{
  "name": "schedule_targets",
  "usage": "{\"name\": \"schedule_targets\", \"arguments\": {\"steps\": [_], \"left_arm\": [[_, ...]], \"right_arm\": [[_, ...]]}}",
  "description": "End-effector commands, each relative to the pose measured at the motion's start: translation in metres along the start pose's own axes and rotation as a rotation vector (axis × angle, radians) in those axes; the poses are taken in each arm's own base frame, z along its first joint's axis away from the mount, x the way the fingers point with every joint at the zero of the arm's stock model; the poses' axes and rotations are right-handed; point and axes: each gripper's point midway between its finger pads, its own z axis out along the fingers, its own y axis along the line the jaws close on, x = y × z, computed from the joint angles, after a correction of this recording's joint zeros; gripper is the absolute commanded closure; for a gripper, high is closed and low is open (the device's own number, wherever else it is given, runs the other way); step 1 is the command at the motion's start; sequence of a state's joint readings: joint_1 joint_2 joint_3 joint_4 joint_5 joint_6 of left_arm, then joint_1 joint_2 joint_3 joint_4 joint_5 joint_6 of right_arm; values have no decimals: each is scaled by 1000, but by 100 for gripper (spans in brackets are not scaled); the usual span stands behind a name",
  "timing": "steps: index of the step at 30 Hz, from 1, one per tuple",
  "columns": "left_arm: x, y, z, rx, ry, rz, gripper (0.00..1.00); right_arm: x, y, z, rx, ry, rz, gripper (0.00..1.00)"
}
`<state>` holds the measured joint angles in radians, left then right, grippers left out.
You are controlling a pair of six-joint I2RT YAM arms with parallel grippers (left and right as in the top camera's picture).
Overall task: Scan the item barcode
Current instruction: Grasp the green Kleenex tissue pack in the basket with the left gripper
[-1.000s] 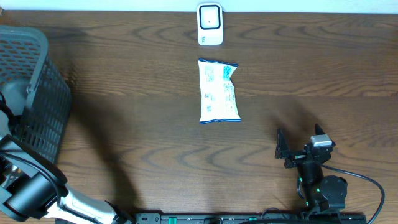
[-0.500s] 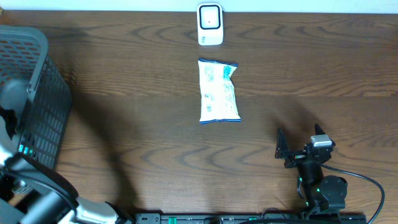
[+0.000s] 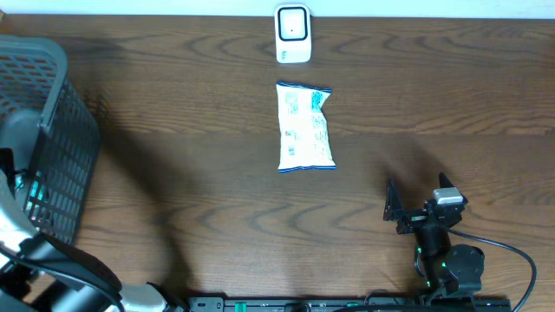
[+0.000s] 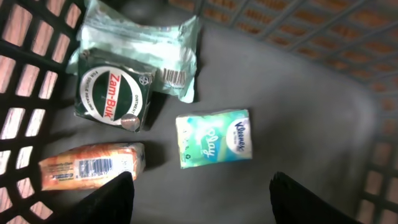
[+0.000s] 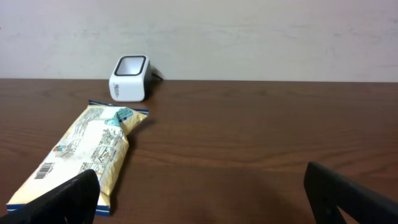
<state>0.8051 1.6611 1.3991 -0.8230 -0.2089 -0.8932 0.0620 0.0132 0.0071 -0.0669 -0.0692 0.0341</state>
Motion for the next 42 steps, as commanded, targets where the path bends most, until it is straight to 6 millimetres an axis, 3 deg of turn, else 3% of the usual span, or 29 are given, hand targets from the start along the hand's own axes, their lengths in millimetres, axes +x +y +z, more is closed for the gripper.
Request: {"name": "schedule_targets", "arguments": {"steps": [1,3,7,14,18,22,26,29,33,37,42], "left_arm": [[7,1,29,-61,38,22,30],[11,-1,48,-75,51,70,22],[15,-4,65,-82,65,193,14],[12,-17,68,-10,69,476,13],[27,-37,67,142,132,679,12],[49,-51,64,287,206,848,4],[49,-50,66,294,195,924,2],[29,-39,72,200,136,919,2],[-4,-9,79,-9,48,908,2],[1,10,79,-37,122,902,2],[34,3,82,143,234,1079,2]], "right_arm": [[2,-3,0,14,7,11,1],[2,-3,0,14,7,11,1],[2,-3,0,14,7,11,1],[2,-3,0,14,7,11,1],[2,-3,0,14,7,11,1],[2,-3,0,14,7,11,1],[2,-3,0,14,7,11,1],[2,-3,0,14,7,11,1],[2,-3,0,14,7,11,1],[2,-3,0,14,7,11,1],[2,-3,0,14,7,11,1]]}}
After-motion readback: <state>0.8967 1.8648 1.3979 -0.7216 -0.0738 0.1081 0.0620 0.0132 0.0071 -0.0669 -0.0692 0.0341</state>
